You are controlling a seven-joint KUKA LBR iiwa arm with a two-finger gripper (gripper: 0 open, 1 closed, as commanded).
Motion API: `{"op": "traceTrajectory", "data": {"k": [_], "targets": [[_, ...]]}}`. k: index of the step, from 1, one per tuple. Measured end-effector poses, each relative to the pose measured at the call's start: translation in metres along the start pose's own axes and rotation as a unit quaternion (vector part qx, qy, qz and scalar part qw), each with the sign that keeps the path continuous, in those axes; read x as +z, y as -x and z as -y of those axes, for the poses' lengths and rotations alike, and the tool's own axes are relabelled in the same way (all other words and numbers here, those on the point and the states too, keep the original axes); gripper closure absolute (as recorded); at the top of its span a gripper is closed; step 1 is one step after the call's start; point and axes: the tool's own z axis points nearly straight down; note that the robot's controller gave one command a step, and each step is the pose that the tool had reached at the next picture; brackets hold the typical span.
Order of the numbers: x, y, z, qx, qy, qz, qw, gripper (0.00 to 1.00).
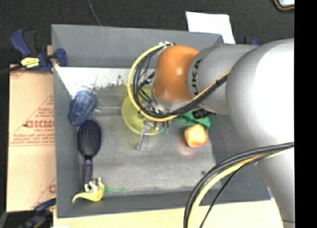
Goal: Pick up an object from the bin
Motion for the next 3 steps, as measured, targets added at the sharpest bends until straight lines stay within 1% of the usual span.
{"op": "traceTrajectory", "data": {"k": [1, 2, 3], "targets": [[-0.001, -0.054, 0.042, -0.238, 0.0, 0.0069, 0.9713, 0.0], [-0.002, -0.005, 0.0, -0.01, -0.001, -0.0119, 0.9999, 1.0], [-0.002, -0.005, 0.0, -0.01, -0.001, -0.0119, 0.9999, 1.0]]}}
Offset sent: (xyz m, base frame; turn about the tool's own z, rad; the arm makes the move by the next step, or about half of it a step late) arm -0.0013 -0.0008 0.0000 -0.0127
